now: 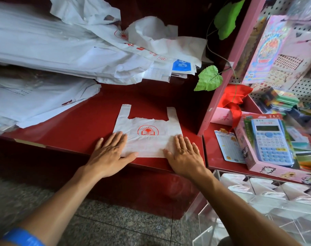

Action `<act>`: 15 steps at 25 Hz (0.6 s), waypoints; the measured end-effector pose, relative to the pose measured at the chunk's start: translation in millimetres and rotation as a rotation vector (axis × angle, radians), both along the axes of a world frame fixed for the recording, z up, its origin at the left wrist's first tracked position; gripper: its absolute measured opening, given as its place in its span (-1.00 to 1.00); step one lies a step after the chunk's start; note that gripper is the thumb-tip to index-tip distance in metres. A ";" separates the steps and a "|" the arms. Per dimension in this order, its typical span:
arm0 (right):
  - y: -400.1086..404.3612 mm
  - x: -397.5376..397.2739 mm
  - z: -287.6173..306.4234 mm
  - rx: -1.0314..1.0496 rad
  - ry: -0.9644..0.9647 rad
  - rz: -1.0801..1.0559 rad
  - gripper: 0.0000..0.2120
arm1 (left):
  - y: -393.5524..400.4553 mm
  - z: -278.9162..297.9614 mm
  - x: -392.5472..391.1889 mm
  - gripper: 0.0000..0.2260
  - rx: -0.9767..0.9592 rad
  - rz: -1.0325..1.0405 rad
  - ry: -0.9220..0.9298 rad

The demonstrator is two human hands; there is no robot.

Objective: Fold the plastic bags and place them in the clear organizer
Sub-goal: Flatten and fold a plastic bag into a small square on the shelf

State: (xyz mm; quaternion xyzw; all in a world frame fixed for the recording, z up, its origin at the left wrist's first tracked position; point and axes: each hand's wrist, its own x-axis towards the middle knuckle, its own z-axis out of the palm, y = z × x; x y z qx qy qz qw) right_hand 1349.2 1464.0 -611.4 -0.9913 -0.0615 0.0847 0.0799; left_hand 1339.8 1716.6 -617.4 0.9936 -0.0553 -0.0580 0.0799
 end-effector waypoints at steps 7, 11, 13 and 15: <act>-28.8 -28.8 11.3 -0.006 0.045 0.178 0.15 | 42.7 -8.3 -22.2 -0.15 -0.048 -0.202 -0.182; -42.8 -29.7 5.3 0.119 -0.107 0.233 -0.08 | 56.1 -7.8 -27.8 -0.43 -0.489 -0.071 -0.296; -48.6 -30.4 6.4 0.333 -0.187 0.194 -0.36 | 61.6 -3.3 -30.0 -0.45 -0.565 -0.003 -0.279; -50.1 -31.5 10.3 0.471 -0.259 0.162 -0.71 | 62.1 1.1 -31.3 -0.50 -0.600 0.042 -0.289</act>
